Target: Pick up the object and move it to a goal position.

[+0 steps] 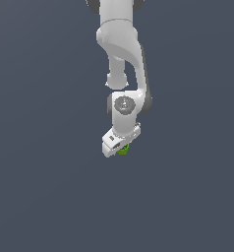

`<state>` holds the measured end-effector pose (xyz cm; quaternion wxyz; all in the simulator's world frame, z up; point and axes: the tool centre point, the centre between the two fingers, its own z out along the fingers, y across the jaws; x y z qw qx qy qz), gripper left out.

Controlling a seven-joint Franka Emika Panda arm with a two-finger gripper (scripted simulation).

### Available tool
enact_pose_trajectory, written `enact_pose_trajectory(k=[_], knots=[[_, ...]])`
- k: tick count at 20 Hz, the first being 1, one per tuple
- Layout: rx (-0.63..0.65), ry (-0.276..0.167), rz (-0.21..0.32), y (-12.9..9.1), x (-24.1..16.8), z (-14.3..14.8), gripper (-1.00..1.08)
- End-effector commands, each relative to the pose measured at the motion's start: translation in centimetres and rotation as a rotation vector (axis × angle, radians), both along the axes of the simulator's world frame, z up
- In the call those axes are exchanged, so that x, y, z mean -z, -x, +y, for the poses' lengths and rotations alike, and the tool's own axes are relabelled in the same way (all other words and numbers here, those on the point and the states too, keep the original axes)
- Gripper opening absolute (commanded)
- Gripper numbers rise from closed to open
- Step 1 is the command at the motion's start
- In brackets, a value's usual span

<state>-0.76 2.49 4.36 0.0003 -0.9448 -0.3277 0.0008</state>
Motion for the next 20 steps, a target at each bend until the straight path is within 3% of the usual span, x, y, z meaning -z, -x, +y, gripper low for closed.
enact_pose_trajectory(k=[1,13,20], knots=[[0.000,0.000,-0.002,-0.1,0.1,0.0,-1.00],[0.001,0.001,-0.002,-0.2,-0.1,0.0,-1.00],[0.001,0.001,-0.002,-1.3,-1.6,2.4,-1.00]])
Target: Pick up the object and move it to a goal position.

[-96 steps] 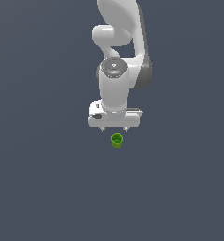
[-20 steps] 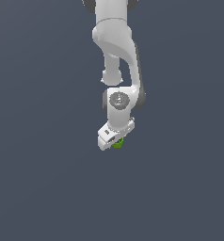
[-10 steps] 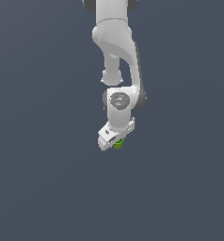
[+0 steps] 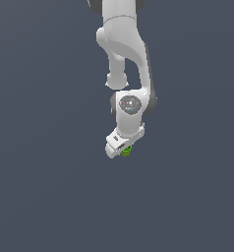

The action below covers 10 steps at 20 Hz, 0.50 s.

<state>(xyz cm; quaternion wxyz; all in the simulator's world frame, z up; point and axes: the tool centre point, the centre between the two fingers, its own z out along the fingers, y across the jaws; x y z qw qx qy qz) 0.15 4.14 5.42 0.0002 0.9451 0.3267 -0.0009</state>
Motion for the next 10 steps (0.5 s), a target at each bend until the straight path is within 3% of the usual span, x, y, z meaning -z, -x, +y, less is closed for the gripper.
enact_pose_trajectory(k=[1,10], knots=[[-0.001,0.000,-0.002,-0.7,-0.9,1.3,-1.00],[-0.001,-0.001,-0.002,-3.8,-5.0,7.5,-1.00]])
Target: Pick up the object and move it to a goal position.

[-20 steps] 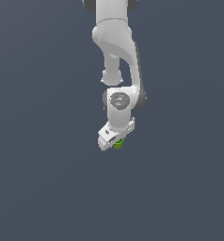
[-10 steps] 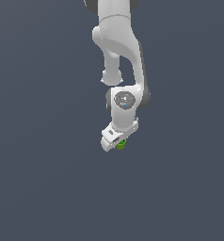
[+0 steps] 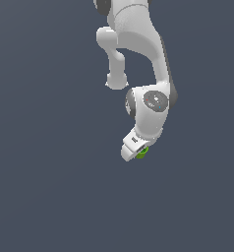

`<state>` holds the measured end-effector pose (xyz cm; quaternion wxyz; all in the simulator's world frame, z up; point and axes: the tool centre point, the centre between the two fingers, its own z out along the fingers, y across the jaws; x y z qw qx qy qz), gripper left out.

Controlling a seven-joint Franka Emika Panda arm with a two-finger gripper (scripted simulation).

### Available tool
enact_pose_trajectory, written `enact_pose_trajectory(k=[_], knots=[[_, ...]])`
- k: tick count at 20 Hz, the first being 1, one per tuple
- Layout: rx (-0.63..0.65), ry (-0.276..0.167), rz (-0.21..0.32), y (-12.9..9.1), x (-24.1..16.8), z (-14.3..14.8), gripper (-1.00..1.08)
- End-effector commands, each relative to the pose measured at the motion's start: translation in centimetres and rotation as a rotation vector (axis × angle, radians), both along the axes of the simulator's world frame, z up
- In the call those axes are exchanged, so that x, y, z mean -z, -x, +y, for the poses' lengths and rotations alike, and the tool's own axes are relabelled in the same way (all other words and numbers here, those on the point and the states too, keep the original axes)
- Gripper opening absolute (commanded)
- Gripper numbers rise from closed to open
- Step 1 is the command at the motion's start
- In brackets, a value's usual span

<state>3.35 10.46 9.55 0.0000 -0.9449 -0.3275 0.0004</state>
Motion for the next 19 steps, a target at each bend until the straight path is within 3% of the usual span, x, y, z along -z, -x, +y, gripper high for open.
enact_pose_trajectory(k=[1,9,19], knots=[[0.000,-0.001,-0.001,-1.0,-1.3,1.9,-1.00],[0.000,-0.001,-0.001,-3.1,-3.8,5.6,-1.00],[0.000,0.000,-0.001,-4.0,-4.6,6.9,-1.00]])
